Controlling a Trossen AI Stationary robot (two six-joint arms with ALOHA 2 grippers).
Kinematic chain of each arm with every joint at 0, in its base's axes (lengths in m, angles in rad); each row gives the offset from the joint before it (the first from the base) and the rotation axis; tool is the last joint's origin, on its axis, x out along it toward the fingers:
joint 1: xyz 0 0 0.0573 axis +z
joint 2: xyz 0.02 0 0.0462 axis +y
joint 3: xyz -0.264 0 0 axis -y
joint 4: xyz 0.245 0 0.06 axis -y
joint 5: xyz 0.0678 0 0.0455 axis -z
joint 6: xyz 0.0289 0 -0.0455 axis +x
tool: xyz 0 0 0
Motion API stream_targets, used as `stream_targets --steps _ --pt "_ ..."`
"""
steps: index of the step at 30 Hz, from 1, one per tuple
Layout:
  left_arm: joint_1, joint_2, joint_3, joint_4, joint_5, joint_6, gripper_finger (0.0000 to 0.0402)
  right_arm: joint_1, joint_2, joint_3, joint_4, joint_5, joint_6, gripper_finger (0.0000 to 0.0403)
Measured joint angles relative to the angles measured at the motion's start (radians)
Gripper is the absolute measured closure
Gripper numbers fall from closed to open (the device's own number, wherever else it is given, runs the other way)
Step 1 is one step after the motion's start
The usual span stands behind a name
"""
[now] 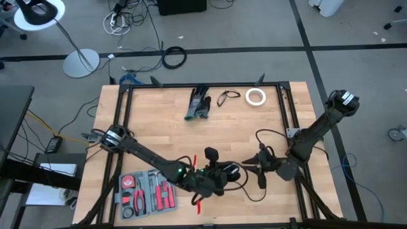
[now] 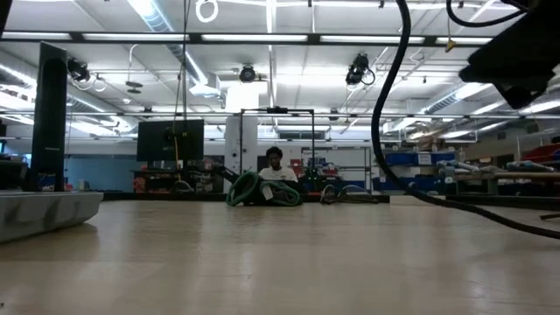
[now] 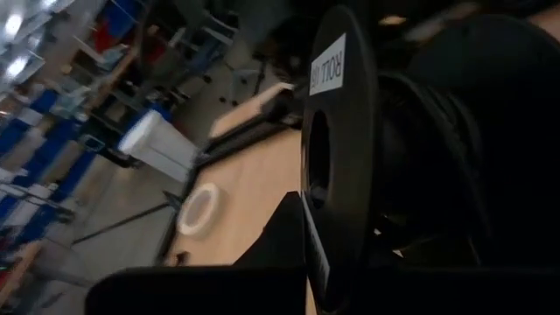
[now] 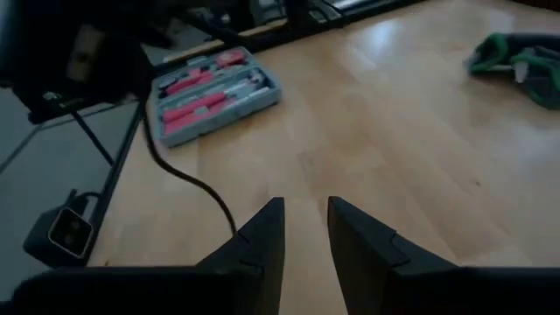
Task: Coil cords
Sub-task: Coil the black wire into a spool
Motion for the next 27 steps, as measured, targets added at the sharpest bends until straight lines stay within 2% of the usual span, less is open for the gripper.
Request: stream_targets --steps 4,8,14,20,23,27 --pt "0.039 0.0 0.0 0.039 0.002 0.037 0.0402 -0.022 0.029 0.0 0.118 -0.059 -0.101 0.0312" --pt "0.069 0.0 0.0 0.086 0.019 0.004 0.0402 -0.026 0.065 0.0 0.184 -0.086 -0.193 0.0312" --pt "0.082 0.0 0.0 0.208 0.216 0.002 0.0402 -0.025 0.067 -0.033 0.189 -0.038 -0.256 0.0312" --pt "0.083 -0.001 -0.005 0.211 0.281 -0.012 0.0402 -0.006 0.004 -0.06 0.27 -0.011 -0.383 0.0312" --pt "0.084 -0.002 -0.029 0.198 0.273 -0.07 0.0402 0.018 -0.022 -0.033 0.282 -0.012 -0.462 0.0312" --pt "0.09 0.0 -0.042 0.181 0.28 -0.111 0.0402 0.042 -0.036 0.008 0.167 0.074 -0.481 0.0312"
